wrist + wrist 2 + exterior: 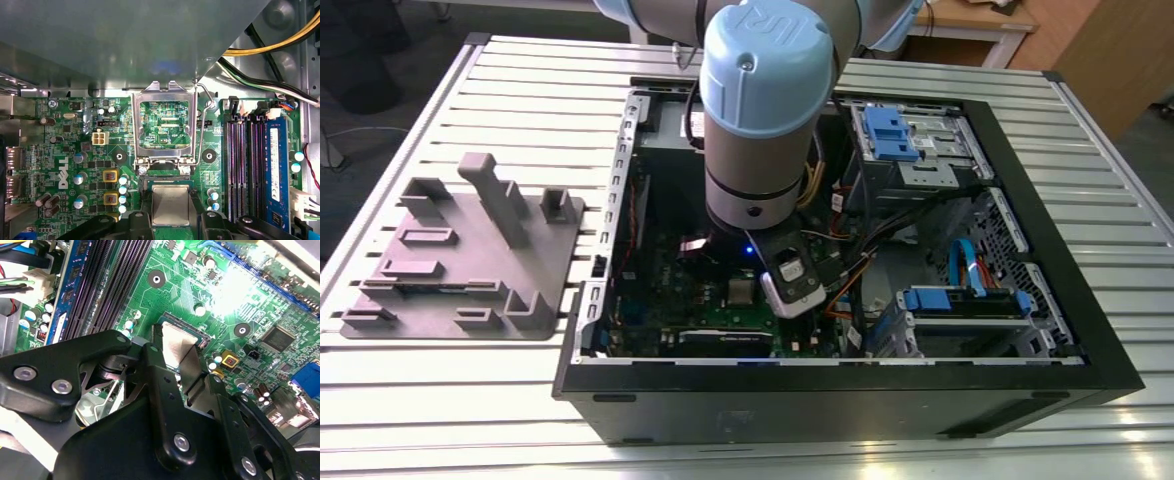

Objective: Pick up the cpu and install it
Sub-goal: 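Place the cpu into insertion slot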

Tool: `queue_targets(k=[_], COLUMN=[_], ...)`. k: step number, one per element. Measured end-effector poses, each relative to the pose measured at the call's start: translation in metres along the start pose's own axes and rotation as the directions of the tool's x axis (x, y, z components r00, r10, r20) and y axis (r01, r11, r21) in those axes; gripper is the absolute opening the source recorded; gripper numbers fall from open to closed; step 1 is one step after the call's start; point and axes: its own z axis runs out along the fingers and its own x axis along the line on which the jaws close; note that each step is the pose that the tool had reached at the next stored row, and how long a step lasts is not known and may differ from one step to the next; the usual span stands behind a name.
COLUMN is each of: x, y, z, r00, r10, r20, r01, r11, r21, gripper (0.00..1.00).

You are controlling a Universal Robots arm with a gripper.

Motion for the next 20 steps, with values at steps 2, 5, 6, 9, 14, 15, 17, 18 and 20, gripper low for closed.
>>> queue_targets(k=[2,5,6,9,14,15,17,18,20], x=[0.0,0.0,0.0,0.0,-0.0002,-0.0002,0.0014,0.0027,0.0043], y=[0.0,0.0,0.0,0.0,0.0003,0.0005,0.0004,0.0003,0.0003], z=[0.0001,0.0001,0.0001,0.0001,-0.0045,-0.0076,-0.0078,-0.0078,-0.0076], r00=[1.0,1.0,1.0,1.0,1.0,1.0,1.0,1.0,1.0], r10=[0.0,0.0,0.0,0.0,0.001,0.001,0.001,0.001,0.001], r20=[0.0,0.0001,0.0001,0.0001,0.0002,0.0002,0.0003,0.0003,0.0005], r01=[0.0,0.0,0.0,0.0,-0.001,-0.001,-0.001,-0.001,-0.001], r11=[1.0,1.0,1.0,1.0,1.0,1.0,1.0,1.0,1.0], r21=[-0.0001,-0.0001,-0.0002,-0.0002,-0.0004,-0.001,-0.0045,-0.0061,-0.0082], gripper=[0.38,0.38,0.38,0.38,0.38,0.38,0.38,0.38,0.38])
